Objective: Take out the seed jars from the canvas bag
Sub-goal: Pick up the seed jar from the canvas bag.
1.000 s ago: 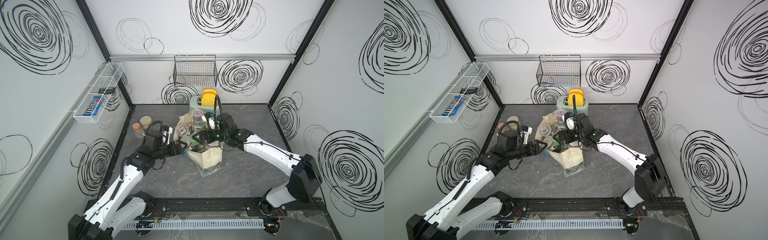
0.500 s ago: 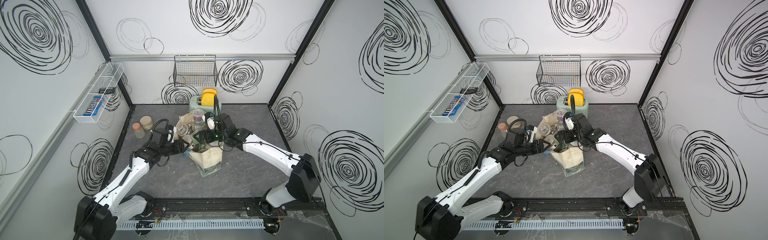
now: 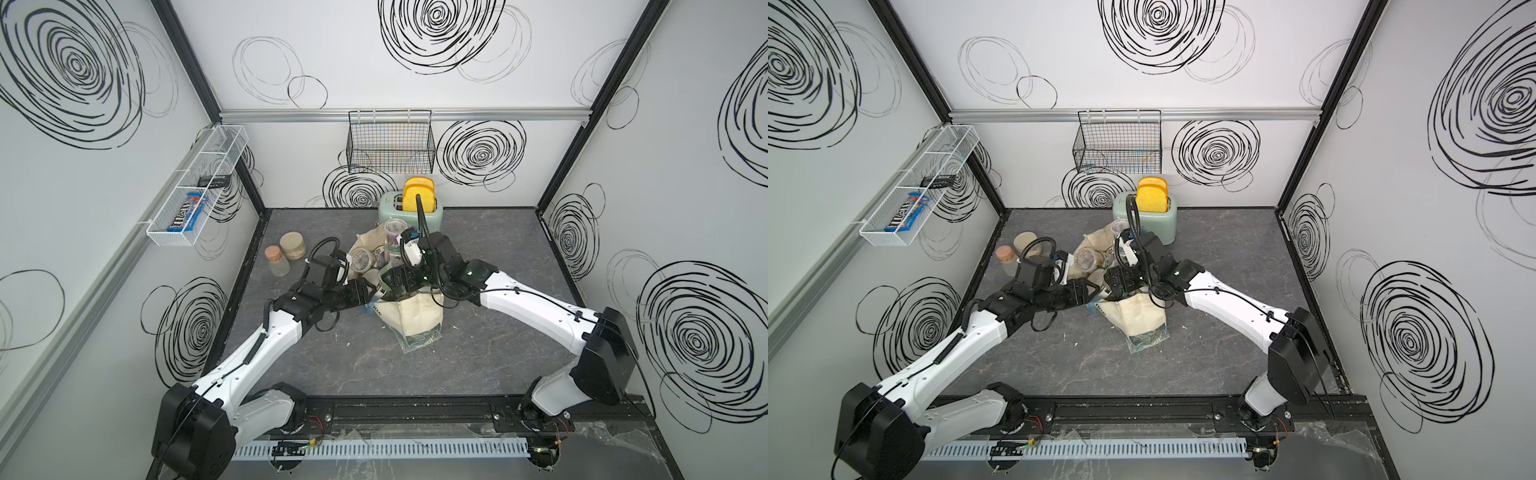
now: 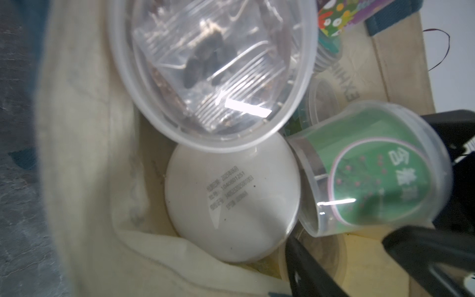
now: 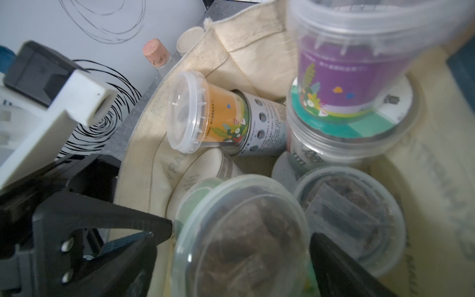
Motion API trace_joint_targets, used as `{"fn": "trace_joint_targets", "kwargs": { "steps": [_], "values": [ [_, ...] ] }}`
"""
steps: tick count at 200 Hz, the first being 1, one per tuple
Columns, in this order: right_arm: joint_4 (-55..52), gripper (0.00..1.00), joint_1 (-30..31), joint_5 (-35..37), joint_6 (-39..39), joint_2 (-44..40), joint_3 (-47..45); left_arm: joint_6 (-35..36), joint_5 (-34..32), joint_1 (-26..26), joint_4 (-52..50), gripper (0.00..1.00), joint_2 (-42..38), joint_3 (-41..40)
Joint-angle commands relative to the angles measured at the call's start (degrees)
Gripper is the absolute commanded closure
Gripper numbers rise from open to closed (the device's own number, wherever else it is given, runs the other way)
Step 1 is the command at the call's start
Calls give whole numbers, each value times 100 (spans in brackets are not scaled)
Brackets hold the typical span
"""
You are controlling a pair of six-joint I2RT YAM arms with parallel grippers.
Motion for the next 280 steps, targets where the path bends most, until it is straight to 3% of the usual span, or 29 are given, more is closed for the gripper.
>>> {"fn": "trace_joint_targets", "kwargs": {
  "steps": [1,62,102,140,155,202,245,280],
  "values": [
    [-374,3,34,213,-14,228,92,110,71,-77,581,35,268,-94],
    [5,1,-157,-1615,-1366,309,250,47,134,-102,739,35,402,-13],
    [-318,8,33,-1920,-1785,535,373,15,198,-131,826,35,503,22],
    [-106,16,57,-1599,-1711,458,251,36,217,-137,822,35,572,82],
    [-42,10,46,-1424,-1660,446,243,67,181,-141,785,35,569,102],
    [608,0,-265,-2017,-1627,375,23,182,144,15,647,35,477,37],
    [719,3,-253,-2097,-1791,715,160,270,205,120,584,35,473,117],
    [204,3,114,-1062,-1924,524,145,270,301,137,574,35,454,189]
  ]
}}
